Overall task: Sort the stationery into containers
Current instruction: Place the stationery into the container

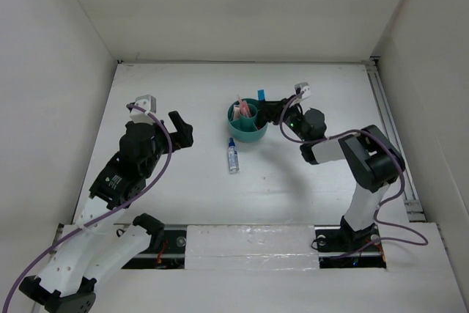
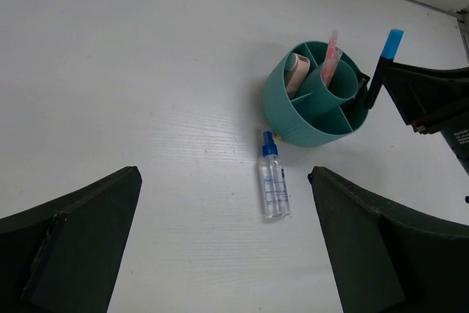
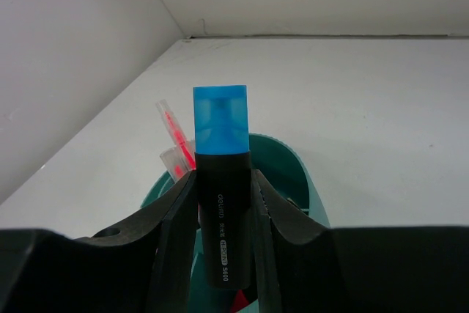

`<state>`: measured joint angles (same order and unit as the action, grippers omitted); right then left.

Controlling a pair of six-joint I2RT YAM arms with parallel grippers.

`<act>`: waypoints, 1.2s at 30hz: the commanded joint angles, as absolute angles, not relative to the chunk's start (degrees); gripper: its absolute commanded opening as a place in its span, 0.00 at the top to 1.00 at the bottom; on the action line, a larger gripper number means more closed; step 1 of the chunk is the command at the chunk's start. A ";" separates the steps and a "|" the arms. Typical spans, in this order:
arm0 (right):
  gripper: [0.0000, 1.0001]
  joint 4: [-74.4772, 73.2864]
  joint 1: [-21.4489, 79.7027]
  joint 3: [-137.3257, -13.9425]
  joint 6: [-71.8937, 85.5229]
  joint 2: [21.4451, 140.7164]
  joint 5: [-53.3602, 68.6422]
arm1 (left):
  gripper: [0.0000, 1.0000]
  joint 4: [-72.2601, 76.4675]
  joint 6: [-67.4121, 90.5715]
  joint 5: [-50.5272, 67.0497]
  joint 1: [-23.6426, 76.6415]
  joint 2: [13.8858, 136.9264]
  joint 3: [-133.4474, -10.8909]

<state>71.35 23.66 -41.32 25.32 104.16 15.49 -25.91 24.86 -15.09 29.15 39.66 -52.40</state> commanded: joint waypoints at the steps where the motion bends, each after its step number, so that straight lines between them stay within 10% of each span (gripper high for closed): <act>1: 1.00 78.13 23.29 -40.17 26.10 105.38 17.13 | 0.00 -23.55 24.08 -14.77 29.18 39.64 -52.12; 14: 0.99 82.35 23.29 -39.03 27.16 107.93 18.37 | 0.00 -23.55 23.55 -14.24 29.18 39.64 -51.59; 27: 0.49 86.74 23.29 -36.22 27.69 107.93 18.90 | 0.00 -23.55 23.55 -14.24 29.18 39.64 -51.59; 36: 0.33 86.04 23.29 -35.68 27.69 103.89 19.51 | 0.00 -23.55 23.55 -14.24 29.18 39.64 -51.59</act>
<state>75.48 23.62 -36.58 27.51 106.78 18.13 -25.54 24.40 -14.74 29.15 39.70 -51.99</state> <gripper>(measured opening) 0.656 0.997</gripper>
